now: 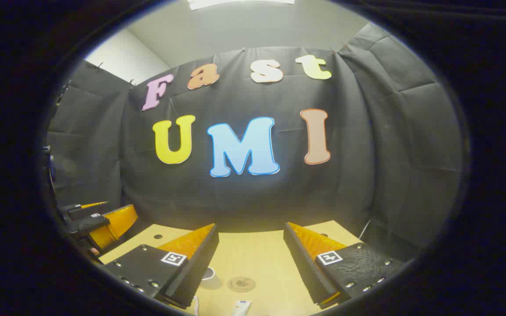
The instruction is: Put the toothbrush and toothpaste on the desktop into the cup, then pick up the cup and place it on the coaster on the desktop.
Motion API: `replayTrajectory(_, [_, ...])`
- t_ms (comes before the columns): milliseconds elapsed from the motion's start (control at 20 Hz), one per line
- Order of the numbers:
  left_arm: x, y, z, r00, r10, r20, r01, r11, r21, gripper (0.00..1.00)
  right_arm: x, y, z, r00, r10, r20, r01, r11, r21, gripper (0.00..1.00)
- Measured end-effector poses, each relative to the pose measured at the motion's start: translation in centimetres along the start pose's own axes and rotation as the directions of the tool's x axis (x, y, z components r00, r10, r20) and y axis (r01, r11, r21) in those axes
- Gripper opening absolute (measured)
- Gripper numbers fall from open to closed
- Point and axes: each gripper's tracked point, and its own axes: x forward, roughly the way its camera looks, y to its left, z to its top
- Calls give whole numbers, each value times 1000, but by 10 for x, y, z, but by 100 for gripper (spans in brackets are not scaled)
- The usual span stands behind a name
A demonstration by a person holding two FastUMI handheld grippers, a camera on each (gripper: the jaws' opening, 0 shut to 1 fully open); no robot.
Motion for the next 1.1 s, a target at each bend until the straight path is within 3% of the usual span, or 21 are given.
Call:
replayTrajectory(100, [0, -3, -7, 1000, -3, -19, 3, 1000, -2, 95, 4, -3, -2, 1000, 1, -12, -1, 1000, -4, 94])
replayTrajectory(200, [1, -5, -10, 999, -5, -35, 5, 1000, -8, 100, 8, -1, -10, 999, 15, -40, -15, 1000, 2, 92])
replayTrajectory(550, [3, -10, -30, 996, 7, -93, -8, 1000, -12, 100, 16, 6, -25, 992, 67, -108, -67, 998, 0, 94])
replayTrajectory(600, [2, -9, -33, 995, 8, -99, -10, 1000, -15, 96, 17, 6, -29, 991, 70, -116, -71, 997, -3, 92])
replayTrajectory(650, [1, -10, -36, 994, 9, -110, -11, 1000, -16, 100, 18, 7, -32, 989, 72, -126, -73, 997, -5, 94])
replayTrajectory(750, [3, -11, -45, 990, 7, -139, -10, 1000, -18, 95, 20, 7, -43, 983, 73, -167, -75, 997, -8, 94])
replayTrajectory(800, [4, -12, -53, 987, 4, -162, -7, 1000, -20, 100, 21, 6, -54, 978, 69, -198, -73, 997, -12, 92])
replayTrajectory(900, [2, -14, -73, 977, -6, -213, 1, 1000, -25, 100, 24, 6, -75, 961, 68, -269, -75, 997, -17, 92])
replayTrajectory(950, [2, -17, -85, 970, -15, -243, 9, 1000, -29, 96, 25, 7, -87, 948, 68, -312, -76, 997, -15, 92])
replayTrajectory(1050, [1, -19, -113, 949, -24, -316, 14, 999, -34, 100, 23, 9, -118, 908, 72, -413, -83, 997, -9, 93])
replayTrajectory(1100, [-2, -19, -130, 934, -26, -357, 15, 999, -36, 91, 22, 11, -137, 883, 72, -463, -87, 996, -9, 93])
